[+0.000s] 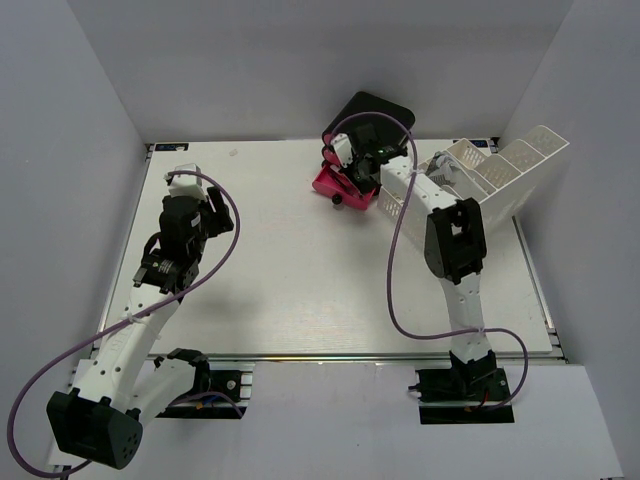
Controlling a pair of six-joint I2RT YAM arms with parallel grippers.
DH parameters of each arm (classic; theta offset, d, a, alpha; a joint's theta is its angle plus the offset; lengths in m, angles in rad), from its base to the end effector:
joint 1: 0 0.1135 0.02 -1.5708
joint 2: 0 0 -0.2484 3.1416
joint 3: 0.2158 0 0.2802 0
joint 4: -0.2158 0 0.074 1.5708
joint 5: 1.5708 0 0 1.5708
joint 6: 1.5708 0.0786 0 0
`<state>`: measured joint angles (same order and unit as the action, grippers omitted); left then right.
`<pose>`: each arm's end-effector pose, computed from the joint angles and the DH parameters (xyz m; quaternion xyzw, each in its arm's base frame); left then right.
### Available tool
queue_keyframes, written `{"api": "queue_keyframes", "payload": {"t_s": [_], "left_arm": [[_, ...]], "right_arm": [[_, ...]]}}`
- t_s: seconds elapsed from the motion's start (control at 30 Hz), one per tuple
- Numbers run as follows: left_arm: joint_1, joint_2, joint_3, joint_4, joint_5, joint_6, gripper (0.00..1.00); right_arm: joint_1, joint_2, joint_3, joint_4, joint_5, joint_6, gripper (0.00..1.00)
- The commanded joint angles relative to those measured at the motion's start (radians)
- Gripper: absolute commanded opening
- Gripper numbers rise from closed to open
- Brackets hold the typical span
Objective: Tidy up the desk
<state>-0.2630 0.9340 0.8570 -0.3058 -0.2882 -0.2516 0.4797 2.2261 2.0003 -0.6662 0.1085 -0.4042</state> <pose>0.2842 -0.0534 0.2962 -0.0757 0.8206 -0.0259 0.5659 0.4893 0.2449 0.1892 -0.3864 0.8588 -0.0386 0.3341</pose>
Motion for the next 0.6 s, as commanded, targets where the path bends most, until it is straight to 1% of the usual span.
{"api": "queue_keyframes", "payload": {"t_s": [0.0,0.17,0.27,0.3,0.37,0.43,0.57], "left_arm": [[0.002,-0.011,-0.013,0.019,-0.002,0.008,0.74],[0.002,-0.003,-0.012,0.017,-0.006,0.008,0.74],[0.002,-0.001,-0.013,0.019,-0.006,0.006,0.74],[0.002,-0.001,-0.012,0.019,-0.006,0.006,0.74],[0.002,-0.001,-0.010,0.019,-0.006,0.008,0.74],[0.002,0.000,-0.010,0.017,-0.005,0.008,0.74],[0.002,-0.004,-0.012,0.019,-0.005,0.008,0.74]], "right_arm": [[0.003,0.032,0.054,0.060,0.023,-0.019,0.00],[0.008,0.076,0.100,0.069,0.029,-0.033,0.00],[0.002,0.073,0.089,0.079,0.030,-0.038,0.22],[0.003,0.069,0.081,0.086,0.026,-0.039,0.31],[0.000,0.049,0.059,0.089,0.019,-0.042,0.36],[0.000,0.030,0.043,0.091,0.011,-0.044,0.44],[0.002,-0.051,-0.003,0.093,-0.035,-0.045,0.44]]}}
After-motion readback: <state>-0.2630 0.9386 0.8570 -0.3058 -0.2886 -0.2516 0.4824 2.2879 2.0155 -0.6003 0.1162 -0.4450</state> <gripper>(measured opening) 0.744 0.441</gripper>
